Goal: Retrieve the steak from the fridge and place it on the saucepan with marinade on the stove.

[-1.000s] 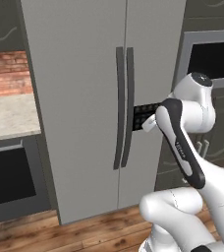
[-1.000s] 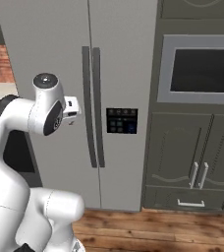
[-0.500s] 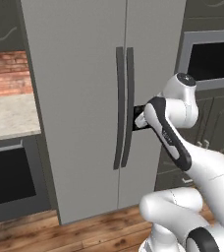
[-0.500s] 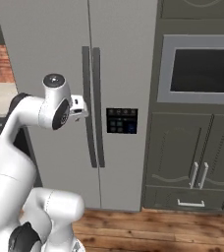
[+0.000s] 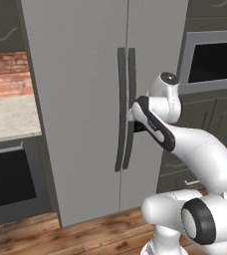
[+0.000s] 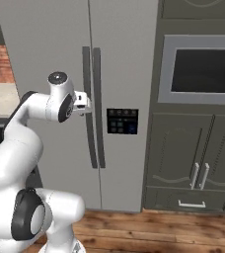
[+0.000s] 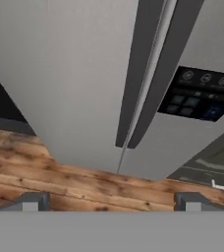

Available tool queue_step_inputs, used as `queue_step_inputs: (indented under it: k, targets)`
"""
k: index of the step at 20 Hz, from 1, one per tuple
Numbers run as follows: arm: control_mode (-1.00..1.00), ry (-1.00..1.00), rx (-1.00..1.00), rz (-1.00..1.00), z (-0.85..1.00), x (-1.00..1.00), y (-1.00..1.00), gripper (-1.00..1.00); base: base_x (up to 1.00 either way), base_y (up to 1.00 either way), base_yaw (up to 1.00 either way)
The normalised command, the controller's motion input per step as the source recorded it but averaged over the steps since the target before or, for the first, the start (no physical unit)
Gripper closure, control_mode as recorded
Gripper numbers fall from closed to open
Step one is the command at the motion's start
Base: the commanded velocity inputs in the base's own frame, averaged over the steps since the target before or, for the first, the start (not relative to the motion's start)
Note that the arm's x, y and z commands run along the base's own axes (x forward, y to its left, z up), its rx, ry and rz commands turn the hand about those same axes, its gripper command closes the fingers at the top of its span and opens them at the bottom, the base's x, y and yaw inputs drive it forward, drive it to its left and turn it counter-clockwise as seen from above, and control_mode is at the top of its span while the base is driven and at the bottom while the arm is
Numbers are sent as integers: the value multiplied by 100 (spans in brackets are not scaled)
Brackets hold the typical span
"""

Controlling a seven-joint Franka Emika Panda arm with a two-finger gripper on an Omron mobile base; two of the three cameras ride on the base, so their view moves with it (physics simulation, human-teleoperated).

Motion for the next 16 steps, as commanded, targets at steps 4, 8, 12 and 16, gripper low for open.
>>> queue_step_inputs:
  k: [4, 8, 12, 16]
  targets:
    - [-100, 0, 0, -21, -1, 40, 17, -100, 0, 0, 0]
    - [-100, 0, 0, -17, -1, 23, 5, -100, 0, 0, 0]
    - [-100, 0, 0, 0, -4, 5, -5, -100, 0, 0, 0]
    - [-100, 0, 0, 0, -19, 12, -21, -100, 0, 0, 0]
